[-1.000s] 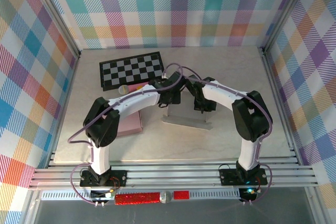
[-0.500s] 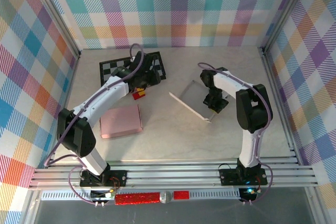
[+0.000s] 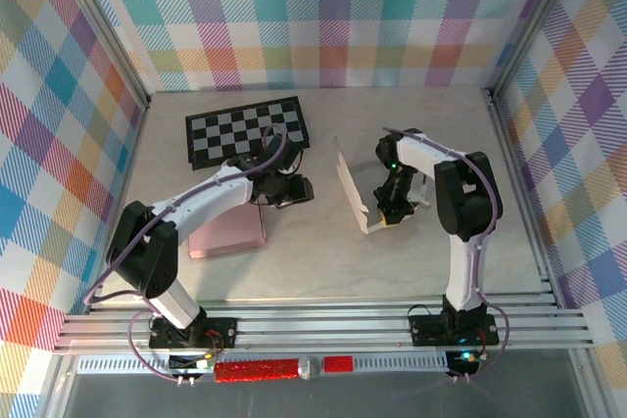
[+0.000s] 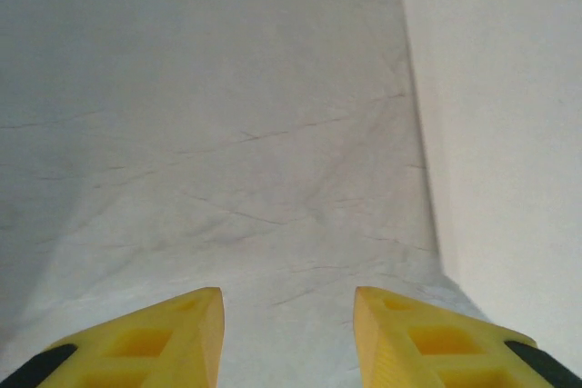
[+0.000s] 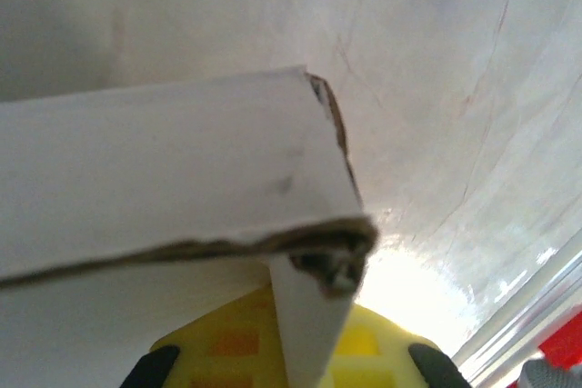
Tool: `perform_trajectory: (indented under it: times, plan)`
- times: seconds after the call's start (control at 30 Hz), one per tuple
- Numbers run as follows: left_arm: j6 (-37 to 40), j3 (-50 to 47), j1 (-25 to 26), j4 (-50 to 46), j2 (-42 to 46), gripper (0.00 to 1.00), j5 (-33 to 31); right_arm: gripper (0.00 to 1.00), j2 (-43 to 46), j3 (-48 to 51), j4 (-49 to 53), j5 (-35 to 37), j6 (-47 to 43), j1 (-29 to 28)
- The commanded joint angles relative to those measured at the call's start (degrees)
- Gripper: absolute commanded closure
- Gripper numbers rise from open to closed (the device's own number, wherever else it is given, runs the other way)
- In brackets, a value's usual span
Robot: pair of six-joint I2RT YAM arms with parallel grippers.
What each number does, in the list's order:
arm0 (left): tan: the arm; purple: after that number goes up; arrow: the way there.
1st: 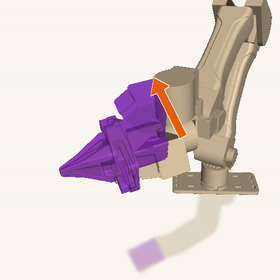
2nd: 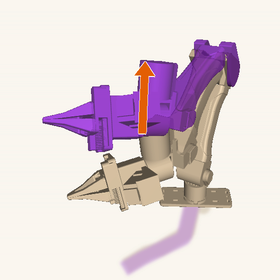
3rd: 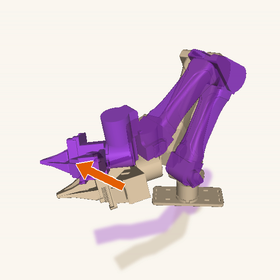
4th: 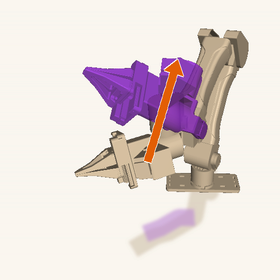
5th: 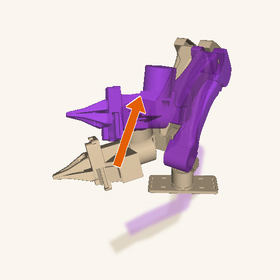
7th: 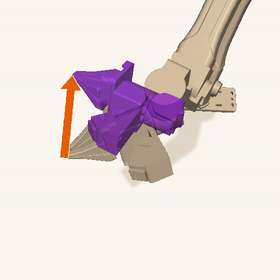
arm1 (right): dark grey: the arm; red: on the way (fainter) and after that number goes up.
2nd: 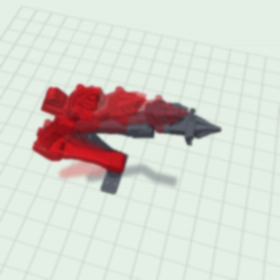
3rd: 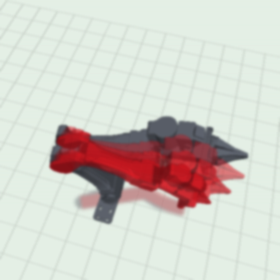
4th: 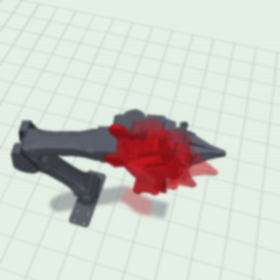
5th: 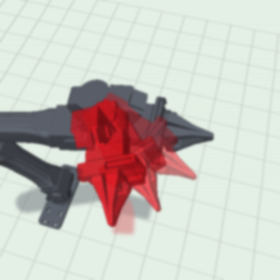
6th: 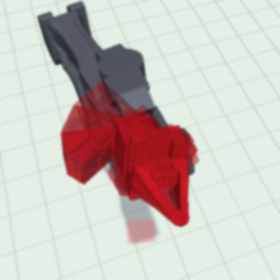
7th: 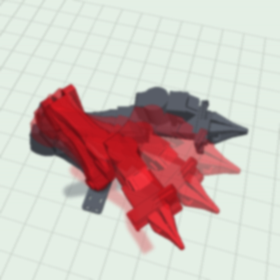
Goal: Fold the paper box
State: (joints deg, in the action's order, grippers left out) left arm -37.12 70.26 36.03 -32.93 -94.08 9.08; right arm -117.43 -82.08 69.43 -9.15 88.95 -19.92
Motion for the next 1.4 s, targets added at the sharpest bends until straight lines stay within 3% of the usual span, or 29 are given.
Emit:
perform_trajectory:
  times: [0.0,0.4,0.7,0.8,0.9,1.0,1.1,1.17,1.27,1.37]
  plan:
    - [-2.6,-0.9,0.9,4.2,-2.3,0.59,3.0,1.0,0.8,3.3,-0.3,-6.3,9.8,-1.7]
    - [-4.2,-1.8,1.5,9.0,-6.9,0.6,4.9,1.0,2.3,9.5,-8.5,-11.6,16.7,-5.6]
    - [-4.3,-1.2,1.6,9.8,-8.4,0.61,5.4,0.49,9.3,9.7,-7.8,-7.9,14.4,-5.6]
    - [-4.5,-1.4,1.7,10.2,-8.3,0.61,5.4,0.37,12.4,8.0,-5.8,-6.0,11.5,-5.6]
    - [-4.7,-1.4,1.7,10.7,-7.9,0.61,5.2,0.3,15.7,6.7,-3.9,-3.8,9.1,-5.5]
    - [-4.8,-1.1,1.8,11.5,-7.6,0.62,5.1,0.28,19.3,6.5,-3.4,-1.3,5.9,-5.5]
    - [-5.2,-0.7,1.8,12.5,-7.0,0.62,5.1,0.3,22.6,5.1,-3.8,3.1,-1.5,-5.4]
    - [-5.4,-0.5,1.8,12.9,-6.5,0.62,5.0,0.31,24.3,3.0,-6.2,5.4,-12.4,-5.5]
    - [-5.4,0.0,1.8,13.2,-6.0,0.62,5.4,0.36,28.2,1.7,-14.7,3.8,-32.2,-6.7]
    - [-5.5,0.2,1.8,13.3,-5.7,0.62,5.6,0.31,34.0,2.6,-19.8,2.2,-43.8,-9.5]
